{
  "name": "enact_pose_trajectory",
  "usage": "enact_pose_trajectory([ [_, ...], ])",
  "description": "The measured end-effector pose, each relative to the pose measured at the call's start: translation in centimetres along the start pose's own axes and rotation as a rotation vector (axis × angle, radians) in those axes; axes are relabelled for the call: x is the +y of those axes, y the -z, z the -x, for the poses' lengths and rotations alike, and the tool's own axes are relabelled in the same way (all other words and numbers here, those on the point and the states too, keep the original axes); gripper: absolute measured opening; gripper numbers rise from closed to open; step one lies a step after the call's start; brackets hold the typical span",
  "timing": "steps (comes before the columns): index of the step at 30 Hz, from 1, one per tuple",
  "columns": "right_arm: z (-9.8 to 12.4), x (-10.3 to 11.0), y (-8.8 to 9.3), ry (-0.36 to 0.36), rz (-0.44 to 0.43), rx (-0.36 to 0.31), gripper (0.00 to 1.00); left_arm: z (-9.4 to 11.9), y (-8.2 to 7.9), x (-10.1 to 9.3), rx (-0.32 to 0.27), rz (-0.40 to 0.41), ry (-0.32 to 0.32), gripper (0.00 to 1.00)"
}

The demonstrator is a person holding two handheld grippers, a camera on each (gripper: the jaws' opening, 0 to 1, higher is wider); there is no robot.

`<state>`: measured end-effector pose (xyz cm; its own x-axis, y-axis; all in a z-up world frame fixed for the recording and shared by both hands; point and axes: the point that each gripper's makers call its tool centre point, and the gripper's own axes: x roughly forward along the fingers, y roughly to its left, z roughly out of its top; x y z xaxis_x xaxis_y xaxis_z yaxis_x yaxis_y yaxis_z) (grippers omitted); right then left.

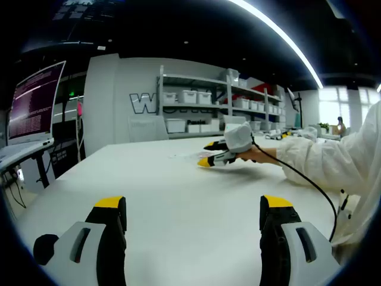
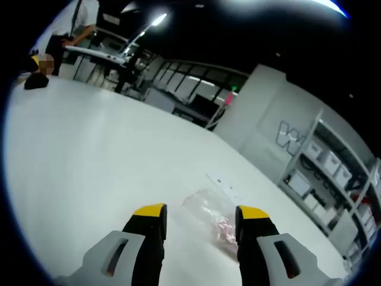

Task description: Open the resealable bag by pulling the two sides of the seal apart until the entire bag opening is separated and visibly accessible.

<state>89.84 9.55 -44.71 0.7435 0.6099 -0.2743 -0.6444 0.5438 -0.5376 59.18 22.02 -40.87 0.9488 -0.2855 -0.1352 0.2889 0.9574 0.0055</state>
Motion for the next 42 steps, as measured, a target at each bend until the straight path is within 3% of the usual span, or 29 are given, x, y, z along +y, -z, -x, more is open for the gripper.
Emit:
enact_pose_trajectory([
  [28, -0.47, 0.17, 0.11, 0.011, 0.042, 0.003, 0.39, -0.23, 0.43, 0.25, 0.006, 0.004, 0.000, 0.92],
  [42, -0.46, 0.23, -0.08, 0.014, 0.075, 0.006, 0.28, -0.23, 0.51, 0.37, 0.008, 0.006, -0.001, 0.92],
])
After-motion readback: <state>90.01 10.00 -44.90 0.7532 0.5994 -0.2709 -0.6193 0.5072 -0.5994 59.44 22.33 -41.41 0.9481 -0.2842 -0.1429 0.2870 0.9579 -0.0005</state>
